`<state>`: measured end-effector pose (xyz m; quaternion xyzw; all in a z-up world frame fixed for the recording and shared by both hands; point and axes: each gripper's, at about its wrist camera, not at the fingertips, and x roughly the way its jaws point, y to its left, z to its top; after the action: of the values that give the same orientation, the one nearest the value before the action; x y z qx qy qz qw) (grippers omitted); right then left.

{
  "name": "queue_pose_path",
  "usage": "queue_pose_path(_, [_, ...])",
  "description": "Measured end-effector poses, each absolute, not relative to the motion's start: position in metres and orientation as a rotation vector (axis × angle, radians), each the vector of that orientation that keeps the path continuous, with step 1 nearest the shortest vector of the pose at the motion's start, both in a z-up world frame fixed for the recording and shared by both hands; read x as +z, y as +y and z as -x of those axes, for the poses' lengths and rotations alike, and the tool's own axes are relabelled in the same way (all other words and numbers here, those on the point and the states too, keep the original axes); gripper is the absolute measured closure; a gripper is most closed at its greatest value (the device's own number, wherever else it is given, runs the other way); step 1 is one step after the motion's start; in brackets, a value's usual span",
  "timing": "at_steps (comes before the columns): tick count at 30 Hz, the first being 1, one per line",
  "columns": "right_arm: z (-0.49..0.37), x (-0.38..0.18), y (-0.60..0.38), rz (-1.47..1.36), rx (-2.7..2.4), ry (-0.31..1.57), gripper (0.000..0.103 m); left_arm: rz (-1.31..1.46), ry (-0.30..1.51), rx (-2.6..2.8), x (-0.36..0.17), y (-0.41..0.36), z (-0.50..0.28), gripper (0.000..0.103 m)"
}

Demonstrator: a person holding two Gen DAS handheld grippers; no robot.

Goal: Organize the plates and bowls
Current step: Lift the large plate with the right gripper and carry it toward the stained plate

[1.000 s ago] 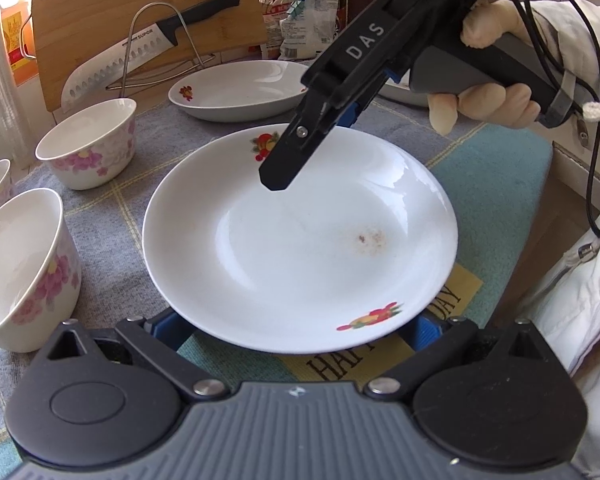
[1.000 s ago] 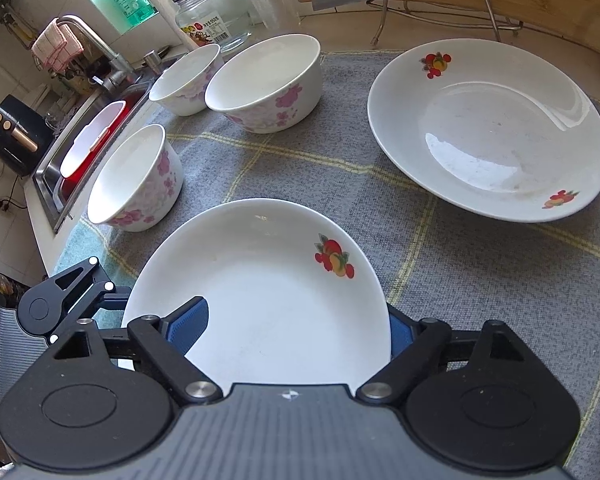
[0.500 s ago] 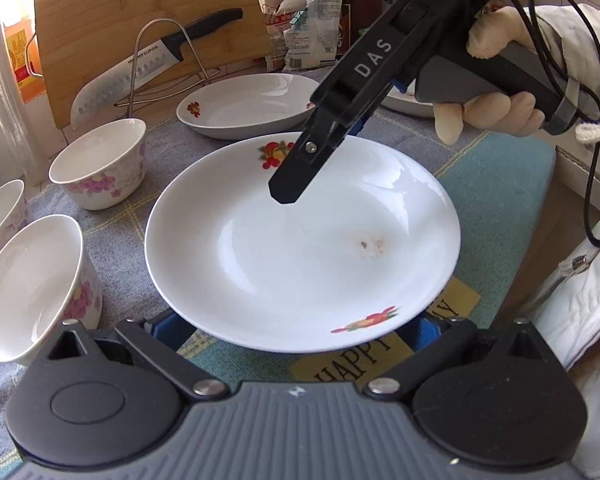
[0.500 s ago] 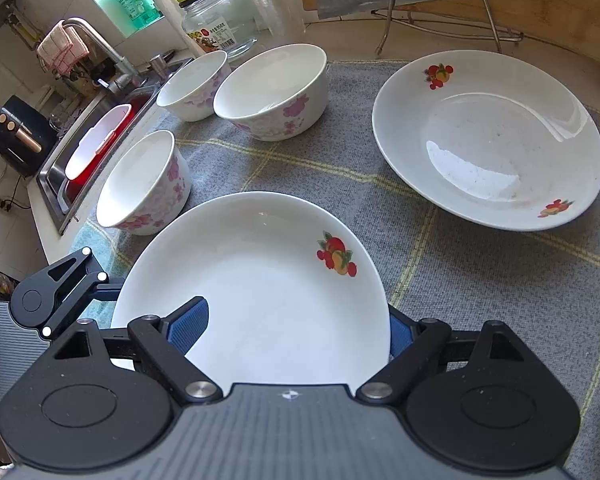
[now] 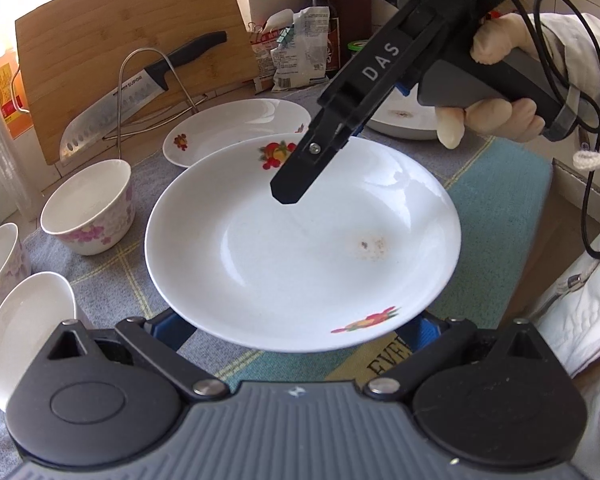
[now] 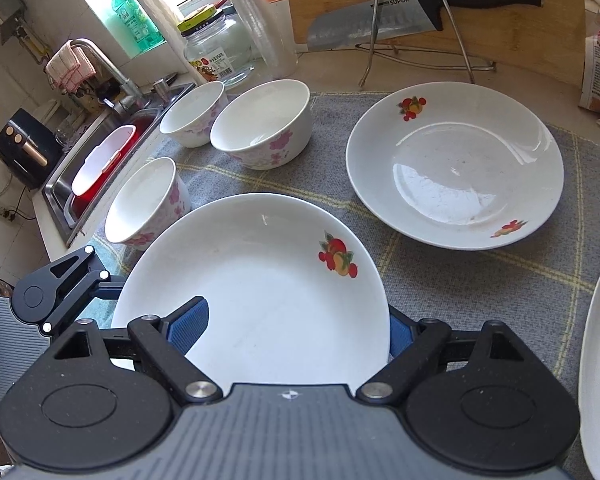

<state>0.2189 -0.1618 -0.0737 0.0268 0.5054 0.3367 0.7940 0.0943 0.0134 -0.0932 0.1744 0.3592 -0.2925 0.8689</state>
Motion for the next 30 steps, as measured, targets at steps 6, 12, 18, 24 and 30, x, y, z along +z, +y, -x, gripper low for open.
queue_pose_path(6, [-0.217,-0.064,-0.185,-0.067,0.705,1.058,0.011,-0.378,0.739,-0.63,-0.085,-0.006,-0.101,0.001])
queue_pose_path(12, [-0.216,-0.058,-0.214,-0.073,0.677,1.042,0.011,-0.386,0.73,-0.658,-0.081,-0.029,-0.109,0.001])
queue_pose_path(18, [-0.215,-0.054,-0.244,-0.083,0.646,1.034,0.011,-0.404,0.722,-0.692,-0.079,-0.057,-0.118,0.001])
queue_pose_path(24, [-0.216,-0.053,-0.273,-0.098,0.61,1.026,0.011,-0.418,0.718,-0.727,-0.079,-0.083,-0.127,0.001])
queue_pose_path(30, [-0.221,-0.053,-0.302,-0.117,0.575,1.018,0.011,-0.429,0.713,-0.761,-0.079,-0.11,-0.136,0.001])
